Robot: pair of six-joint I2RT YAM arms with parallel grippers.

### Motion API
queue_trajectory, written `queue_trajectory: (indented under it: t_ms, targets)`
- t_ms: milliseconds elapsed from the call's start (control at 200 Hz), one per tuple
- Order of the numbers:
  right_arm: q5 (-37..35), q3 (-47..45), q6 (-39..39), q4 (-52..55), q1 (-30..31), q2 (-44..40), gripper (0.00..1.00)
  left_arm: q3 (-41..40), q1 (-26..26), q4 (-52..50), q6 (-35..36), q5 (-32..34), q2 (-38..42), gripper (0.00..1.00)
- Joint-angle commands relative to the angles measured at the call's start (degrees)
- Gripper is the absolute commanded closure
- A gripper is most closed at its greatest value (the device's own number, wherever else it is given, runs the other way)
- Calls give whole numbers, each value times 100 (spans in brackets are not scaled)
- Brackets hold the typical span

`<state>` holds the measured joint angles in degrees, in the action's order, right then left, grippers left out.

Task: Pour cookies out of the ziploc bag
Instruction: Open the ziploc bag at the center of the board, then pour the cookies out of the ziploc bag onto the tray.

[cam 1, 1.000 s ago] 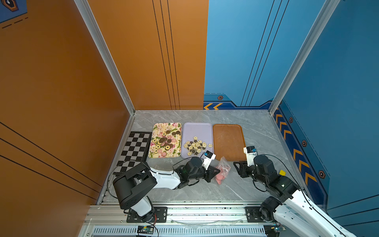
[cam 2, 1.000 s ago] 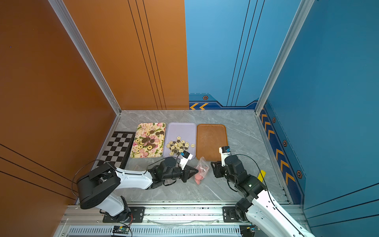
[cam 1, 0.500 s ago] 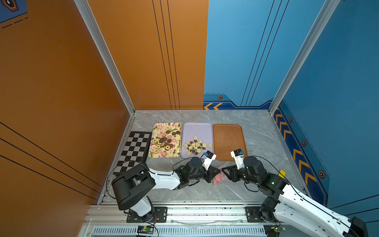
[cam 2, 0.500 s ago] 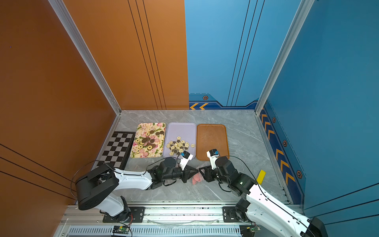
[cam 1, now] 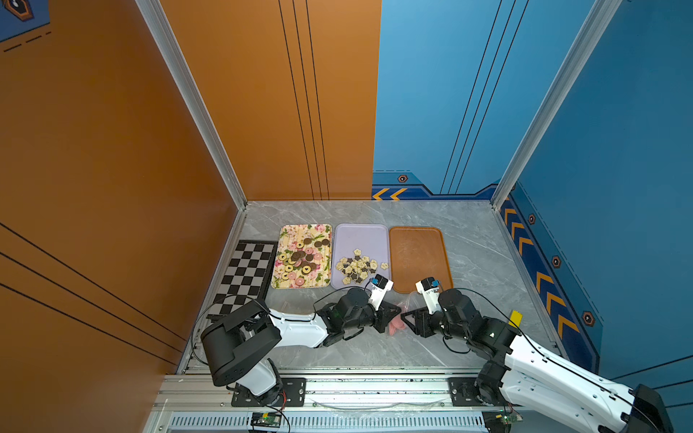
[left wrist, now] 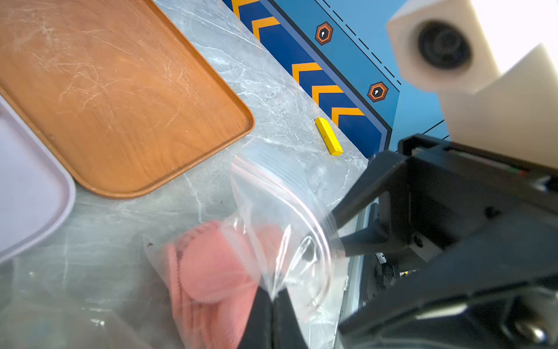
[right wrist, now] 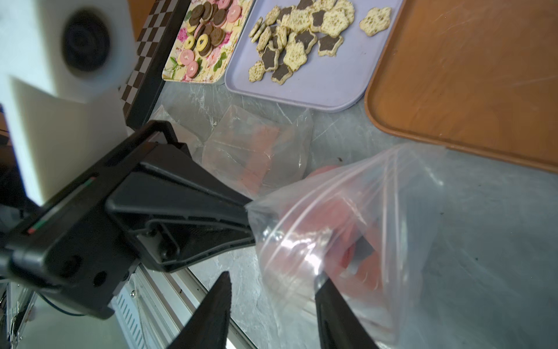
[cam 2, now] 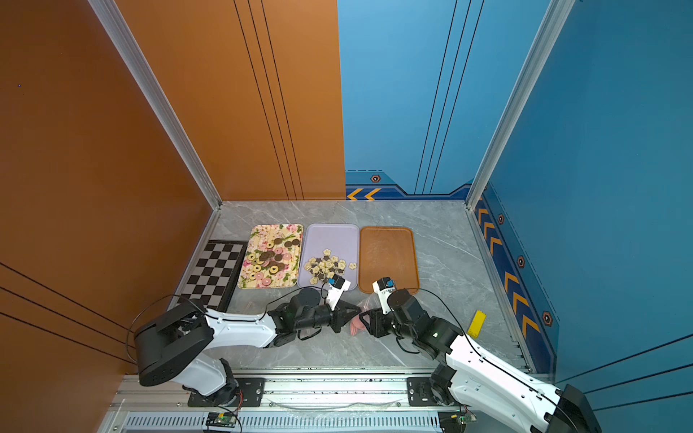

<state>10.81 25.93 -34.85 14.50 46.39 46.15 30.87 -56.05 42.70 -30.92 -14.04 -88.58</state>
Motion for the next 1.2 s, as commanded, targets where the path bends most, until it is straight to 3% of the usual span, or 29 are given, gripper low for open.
queue_trajectory:
  t_ms: [0,390,486,556,641,741,816,936,1011,1196]
  targets:
    - [-70,-117,-141,-328,145,146,53,-61,24,204,7,128,123,100]
    - [-778,189,282,-415,363,946,59,-120,83,204,-72,139,148,100]
    - [-826,203,350,-364,379,966,73,-138,106,204,-82,159,161,100]
    - [-870,178,357,-334,397,957,75,-160,121,204,-99,159,156,100]
    - [-827,167,390,-339,409,919,100,-162,138,204,-114,157,148,100]
    - [-619,220,457,-265,396,756,100,-186,165,204,-125,157,158,100]
    - [-432,380,478,-43,302,597,100,-224,174,204,-94,140,228,83]
    - [-316,856,404,854,-83,544,100,-384,185,146,-180,136,651,67]
    - [-289,1088,334,1345,-438,588,100,-269,166,-615,-263,301,993,66]
    - [535,1257,353,1471,-1269,618,100,370,-332,-2906,2,1209,1287,63]
